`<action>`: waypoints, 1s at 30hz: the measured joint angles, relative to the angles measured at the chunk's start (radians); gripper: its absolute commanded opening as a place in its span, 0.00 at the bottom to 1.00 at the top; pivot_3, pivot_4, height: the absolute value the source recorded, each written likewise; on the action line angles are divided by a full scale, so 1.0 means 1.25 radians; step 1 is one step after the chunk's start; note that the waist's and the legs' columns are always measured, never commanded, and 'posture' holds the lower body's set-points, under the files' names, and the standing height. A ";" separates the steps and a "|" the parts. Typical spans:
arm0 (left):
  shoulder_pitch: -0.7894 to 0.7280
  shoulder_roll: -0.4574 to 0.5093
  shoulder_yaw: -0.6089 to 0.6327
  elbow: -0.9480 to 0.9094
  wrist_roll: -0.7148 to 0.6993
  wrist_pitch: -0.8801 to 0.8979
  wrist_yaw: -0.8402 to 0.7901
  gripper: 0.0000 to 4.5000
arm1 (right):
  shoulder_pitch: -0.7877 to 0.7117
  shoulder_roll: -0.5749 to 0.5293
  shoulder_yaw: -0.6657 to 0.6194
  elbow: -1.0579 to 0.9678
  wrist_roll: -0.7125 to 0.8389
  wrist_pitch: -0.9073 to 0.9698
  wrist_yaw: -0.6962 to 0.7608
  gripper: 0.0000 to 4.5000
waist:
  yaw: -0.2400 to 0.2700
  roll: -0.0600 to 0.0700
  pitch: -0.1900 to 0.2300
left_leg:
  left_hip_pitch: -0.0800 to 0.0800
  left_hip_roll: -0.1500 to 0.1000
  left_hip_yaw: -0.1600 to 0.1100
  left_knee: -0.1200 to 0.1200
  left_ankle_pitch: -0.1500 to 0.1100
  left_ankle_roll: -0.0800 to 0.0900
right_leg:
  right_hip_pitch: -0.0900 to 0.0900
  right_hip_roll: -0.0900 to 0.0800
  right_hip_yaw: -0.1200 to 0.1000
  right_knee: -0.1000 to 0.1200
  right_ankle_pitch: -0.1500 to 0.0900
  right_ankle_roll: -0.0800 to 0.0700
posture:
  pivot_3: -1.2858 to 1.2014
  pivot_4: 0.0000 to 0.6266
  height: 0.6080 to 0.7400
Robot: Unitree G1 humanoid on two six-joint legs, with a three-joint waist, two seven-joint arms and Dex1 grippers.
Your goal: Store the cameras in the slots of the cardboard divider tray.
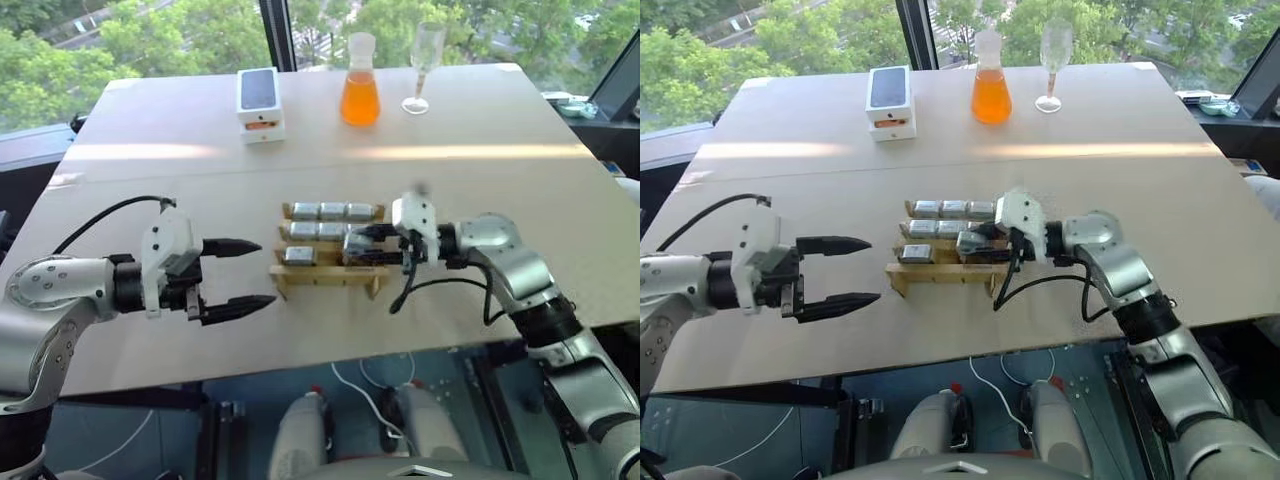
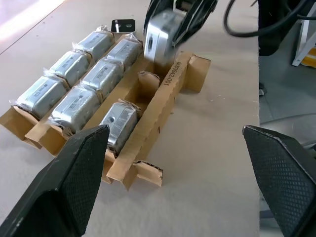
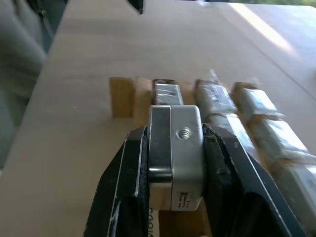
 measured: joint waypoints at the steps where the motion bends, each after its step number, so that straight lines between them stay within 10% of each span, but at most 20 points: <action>1: 0.006 -0.001 0.005 -0.006 -0.001 0.003 0.003 0.99 | -0.009 0.009 0.005 0.021 -0.002 -0.011 0.011 0.20 | 0.001 0.000 0.000 | 0.000 0.000 0.000 0.000 0.002 -0.003 | 0.000 -0.001 0.000 0.000 0.000 0.000 | 0.52 0.24 1.00; 29: 0.118 -0.018 0.093 -0.024 -0.018 0.003 0.027 0.99 | -0.188 0.158 -0.033 0.472 -0.103 -0.219 0.094 0.20 | -0.001 0.001 0.000 | -0.001 -0.001 -0.001 0.000 0.002 -0.003 | 0.000 -0.005 -0.003 0.000 0.000 -0.001 | 0.52 0.24 1.00; 30: 0.118 -0.018 0.093 -0.024 -0.018 0.003 0.027 0.99 | -0.188 0.158 -0.036 0.472 -0.103 -0.212 0.101 0.31 | -0.001 0.001 0.000 | -0.001 -0.001 -0.001 0.000 0.002 -0.003 | 0.000 -0.005 -0.003 0.000 0.000 -0.001 | 0.52 0.24 1.00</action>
